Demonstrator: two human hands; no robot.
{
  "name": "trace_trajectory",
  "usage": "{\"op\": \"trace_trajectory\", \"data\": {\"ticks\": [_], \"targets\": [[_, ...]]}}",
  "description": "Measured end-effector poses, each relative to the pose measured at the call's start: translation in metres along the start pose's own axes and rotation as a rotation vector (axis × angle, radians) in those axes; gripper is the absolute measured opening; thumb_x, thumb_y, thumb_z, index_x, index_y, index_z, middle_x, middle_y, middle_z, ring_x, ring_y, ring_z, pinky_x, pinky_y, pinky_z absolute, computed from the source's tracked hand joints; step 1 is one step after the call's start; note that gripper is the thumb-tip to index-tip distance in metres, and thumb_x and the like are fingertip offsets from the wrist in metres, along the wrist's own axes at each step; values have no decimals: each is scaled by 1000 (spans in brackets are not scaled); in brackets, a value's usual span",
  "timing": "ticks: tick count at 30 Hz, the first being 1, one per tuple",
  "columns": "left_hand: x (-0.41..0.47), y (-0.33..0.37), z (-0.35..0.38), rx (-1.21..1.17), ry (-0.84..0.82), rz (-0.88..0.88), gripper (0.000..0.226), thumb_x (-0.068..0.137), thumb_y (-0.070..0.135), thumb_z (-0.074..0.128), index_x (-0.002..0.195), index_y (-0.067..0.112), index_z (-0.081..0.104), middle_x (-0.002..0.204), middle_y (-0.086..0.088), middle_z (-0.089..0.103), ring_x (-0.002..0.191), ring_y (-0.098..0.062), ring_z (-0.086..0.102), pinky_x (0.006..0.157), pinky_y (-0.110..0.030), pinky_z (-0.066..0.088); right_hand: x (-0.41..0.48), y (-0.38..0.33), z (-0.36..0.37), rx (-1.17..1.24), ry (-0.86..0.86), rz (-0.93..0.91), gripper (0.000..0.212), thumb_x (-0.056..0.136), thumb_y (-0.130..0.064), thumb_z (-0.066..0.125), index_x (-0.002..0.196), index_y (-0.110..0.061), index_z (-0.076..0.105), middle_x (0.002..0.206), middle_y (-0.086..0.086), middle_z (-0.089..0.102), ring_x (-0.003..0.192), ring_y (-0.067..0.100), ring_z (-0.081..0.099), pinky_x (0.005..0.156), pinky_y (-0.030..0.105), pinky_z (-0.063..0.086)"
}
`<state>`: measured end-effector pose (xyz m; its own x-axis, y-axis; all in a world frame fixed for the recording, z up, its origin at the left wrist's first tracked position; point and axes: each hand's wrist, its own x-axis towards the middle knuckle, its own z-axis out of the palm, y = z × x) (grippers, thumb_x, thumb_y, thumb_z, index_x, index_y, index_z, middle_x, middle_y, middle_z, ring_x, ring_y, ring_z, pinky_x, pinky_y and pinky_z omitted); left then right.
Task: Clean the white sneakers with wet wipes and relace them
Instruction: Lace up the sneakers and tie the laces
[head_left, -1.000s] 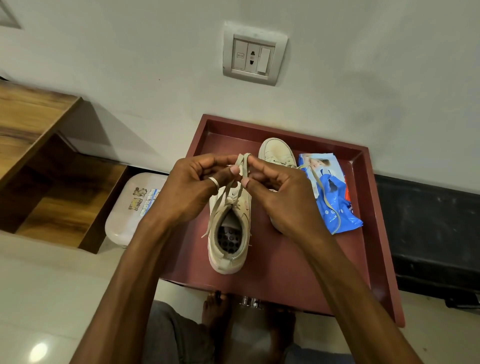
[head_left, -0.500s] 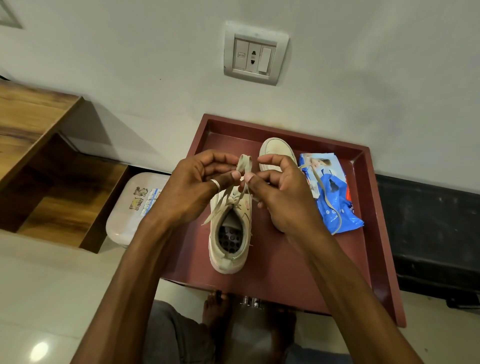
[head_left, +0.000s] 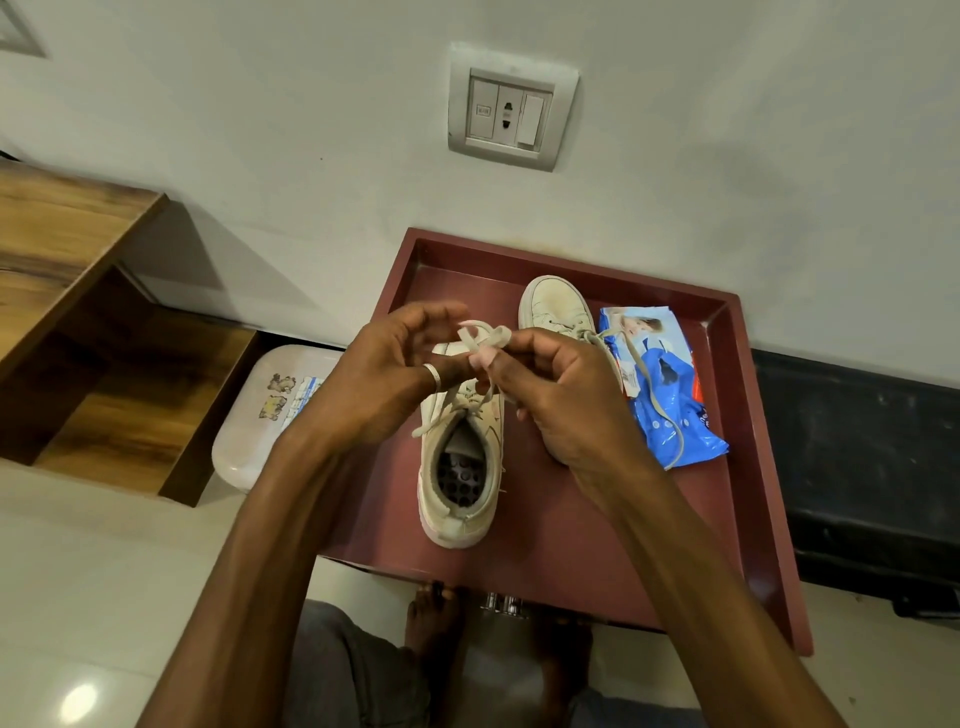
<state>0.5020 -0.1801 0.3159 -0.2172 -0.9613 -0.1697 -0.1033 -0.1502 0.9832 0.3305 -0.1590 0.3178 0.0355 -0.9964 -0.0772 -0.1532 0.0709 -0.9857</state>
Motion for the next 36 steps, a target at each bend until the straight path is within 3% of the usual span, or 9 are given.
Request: {"op": "trace_trajectory", "data": {"ticks": [4,7,10,17,23,26,29,32,36], "targets": [[0,-2,1,-17,29,68,27,82,1,77,107,-6,71,93,-16,78,86,-22,77,75,-21,60,0,0,2,35,6,33,7,94,-21,65,92,-21,72,87,-4,76,70,1,65,61,17,46],[1,-5,0,85,65,166,20,76,3,81,94,-4,74,84,-13,78,82,-27,77,81,-36,63,2,0,4,110,38,135,15,94,-24,65,107,-17,63,86,-1,77,70,9,70,59,22,45],[2,-8,0,186,90,241,17,76,3,82,92,0,77,86,-8,79,83,-19,78,84,-42,62,4,0,5,136,78,126,26,92,-19,69,114,-16,54,83,8,76,65,15,71,52,19,46],[3,-12,-4,398,126,420,19,76,16,84,94,10,81,98,-2,72,85,-17,73,75,-44,62,2,2,7,25,123,33,16,91,-19,69,104,-19,60,75,7,75,58,17,69,50,20,46],[2,-11,-5,409,108,448,26,75,32,79,95,15,81,99,1,75,86,-18,74,75,-45,61,5,4,5,-111,112,-40,8,91,-14,68,98,-16,71,76,-1,75,55,15,69,60,34,59],[3,-12,-5,353,124,386,27,74,29,81,95,13,81,98,2,76,89,-16,74,79,-44,61,5,2,3,-222,38,-44,14,94,-17,64,93,-27,74,79,-8,75,60,8,69,64,25,57],[4,-14,-6,359,152,317,24,74,27,85,95,15,81,91,1,78,83,-18,75,77,-48,61,4,3,2,-328,-48,-49,23,90,-20,65,83,-42,68,70,-13,68,61,10,62,60,31,51],[3,-14,-5,320,161,274,21,75,22,86,94,15,81,87,1,79,80,-17,77,77,-48,62,5,6,2,-429,-102,-55,20,81,-22,73,90,-39,68,82,-17,59,65,1,56,62,19,41],[2,-9,1,406,147,280,21,77,25,85,96,16,81,90,7,78,82,-6,74,78,-43,61,6,8,3,-453,-80,-29,17,83,-20,73,85,-36,68,77,-11,68,70,8,64,64,30,54]]}}
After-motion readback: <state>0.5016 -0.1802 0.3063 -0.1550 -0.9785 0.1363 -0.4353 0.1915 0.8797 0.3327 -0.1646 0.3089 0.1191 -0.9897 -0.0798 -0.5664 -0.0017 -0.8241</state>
